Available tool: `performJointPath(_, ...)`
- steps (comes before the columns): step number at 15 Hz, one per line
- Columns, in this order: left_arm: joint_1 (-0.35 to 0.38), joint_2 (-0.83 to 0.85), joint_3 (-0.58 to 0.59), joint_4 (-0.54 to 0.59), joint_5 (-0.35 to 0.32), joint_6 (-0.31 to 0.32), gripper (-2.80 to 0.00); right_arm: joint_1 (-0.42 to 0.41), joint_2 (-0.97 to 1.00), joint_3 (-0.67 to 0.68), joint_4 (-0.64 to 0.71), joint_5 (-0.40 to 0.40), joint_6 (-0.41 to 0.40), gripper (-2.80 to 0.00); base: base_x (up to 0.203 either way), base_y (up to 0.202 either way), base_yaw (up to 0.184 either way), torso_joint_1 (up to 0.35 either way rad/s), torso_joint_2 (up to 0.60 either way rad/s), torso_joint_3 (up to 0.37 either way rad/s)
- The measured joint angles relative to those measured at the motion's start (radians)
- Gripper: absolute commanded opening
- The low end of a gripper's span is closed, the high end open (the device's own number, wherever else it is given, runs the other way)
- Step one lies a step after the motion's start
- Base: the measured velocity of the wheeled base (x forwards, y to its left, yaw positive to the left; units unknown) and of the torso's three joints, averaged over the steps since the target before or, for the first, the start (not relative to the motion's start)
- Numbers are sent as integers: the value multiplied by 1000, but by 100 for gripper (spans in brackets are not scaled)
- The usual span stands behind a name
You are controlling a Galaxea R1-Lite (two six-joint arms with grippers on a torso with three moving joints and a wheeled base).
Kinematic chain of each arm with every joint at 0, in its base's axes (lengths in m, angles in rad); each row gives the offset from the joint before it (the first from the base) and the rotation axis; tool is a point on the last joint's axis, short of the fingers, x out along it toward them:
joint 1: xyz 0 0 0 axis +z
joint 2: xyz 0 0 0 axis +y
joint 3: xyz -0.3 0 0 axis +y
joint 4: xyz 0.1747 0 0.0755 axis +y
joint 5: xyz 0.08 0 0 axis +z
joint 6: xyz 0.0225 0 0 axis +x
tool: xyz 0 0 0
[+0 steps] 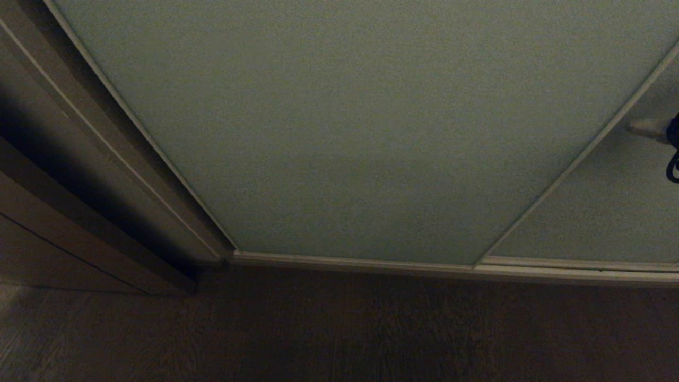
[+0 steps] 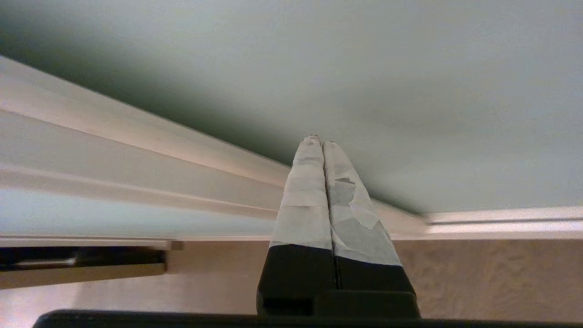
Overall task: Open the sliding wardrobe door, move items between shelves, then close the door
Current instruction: Close the door
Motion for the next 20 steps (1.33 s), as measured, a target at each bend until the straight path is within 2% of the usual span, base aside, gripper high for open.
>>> performJointPath(3, 0, 0, 0, 0, 0, 0, -280, -17, -58, 8, 45, -3, -127, -280, 0, 0, 0, 0, 0, 0)
performJointPath(6, 0, 0, 0, 0, 0, 0, -280, -34, -119, -8, 172, -2, -273, -280, 0, 0, 0, 0, 0, 0)
performJointPath(12, 0, 0, 0, 0, 0, 0, -280, 14, -89, -32, 187, -12, -277, -280, 0, 0, 0, 0, 0, 0)
performJointPath(17, 0, 0, 0, 0, 0, 0, -280, 36, -29, -70, 180, -128, -258, -280, 0, 0, 0, 0, 0, 0)
performJointPath(20, 0, 0, 0, 0, 0, -1, -280, 37, -21, -74, 178, -133, -256, -280, 0, 0, 0, 0, 0, 0)
